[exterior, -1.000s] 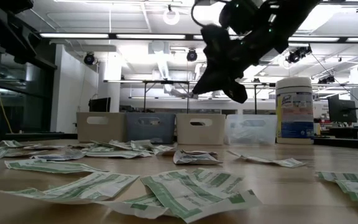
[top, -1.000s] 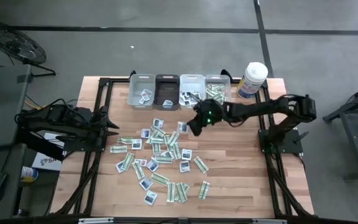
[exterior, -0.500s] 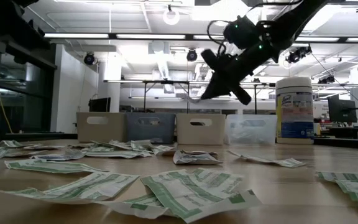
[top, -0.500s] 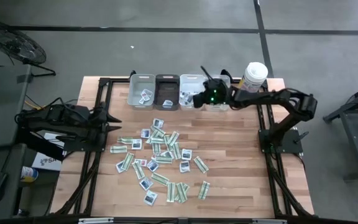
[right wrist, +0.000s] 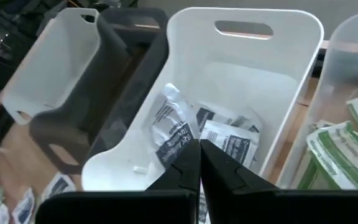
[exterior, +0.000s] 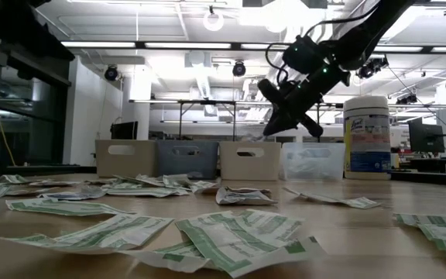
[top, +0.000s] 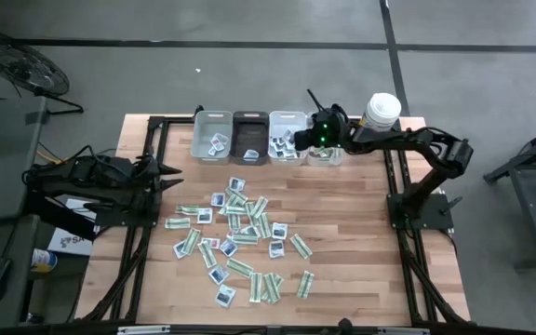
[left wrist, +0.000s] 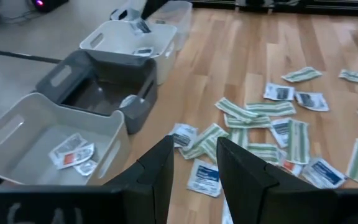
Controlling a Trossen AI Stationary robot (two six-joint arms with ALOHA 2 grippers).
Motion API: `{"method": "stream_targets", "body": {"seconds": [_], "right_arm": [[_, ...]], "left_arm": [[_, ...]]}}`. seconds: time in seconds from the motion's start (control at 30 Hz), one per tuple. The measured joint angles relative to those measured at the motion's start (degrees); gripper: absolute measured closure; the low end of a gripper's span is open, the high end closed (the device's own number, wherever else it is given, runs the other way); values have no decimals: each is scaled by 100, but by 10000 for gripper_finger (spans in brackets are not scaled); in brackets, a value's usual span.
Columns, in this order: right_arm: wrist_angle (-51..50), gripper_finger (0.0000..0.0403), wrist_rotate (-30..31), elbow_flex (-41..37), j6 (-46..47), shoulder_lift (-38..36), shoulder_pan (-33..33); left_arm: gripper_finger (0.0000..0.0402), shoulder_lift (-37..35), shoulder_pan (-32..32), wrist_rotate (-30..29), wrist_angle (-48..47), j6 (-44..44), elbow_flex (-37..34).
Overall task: Pick & Place First Aid Supplies
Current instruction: Put the black towelette pack into the white bin, then put the green bandage into the transparent bin
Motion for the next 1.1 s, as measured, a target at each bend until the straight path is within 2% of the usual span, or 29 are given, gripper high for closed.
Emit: {"method": "stream_targets", "body": {"seconds": [0.43,0.77,0.9,1.1], "right_arm": [[290,403,-192,0,-20,420,-157],[245,399,-279,0,-19,442,-185],[225,376,-301,0,1,442,-185],[243,318,-298,0,144,429,-183]], "left_arm": [[283,1,-1,-151,-8,-2,0],[283,1,-2,-164,-7,-2,0],[283,0,-2,-164,-9,-2,0],[283,0,-2,-40,-30,74,0]]}}
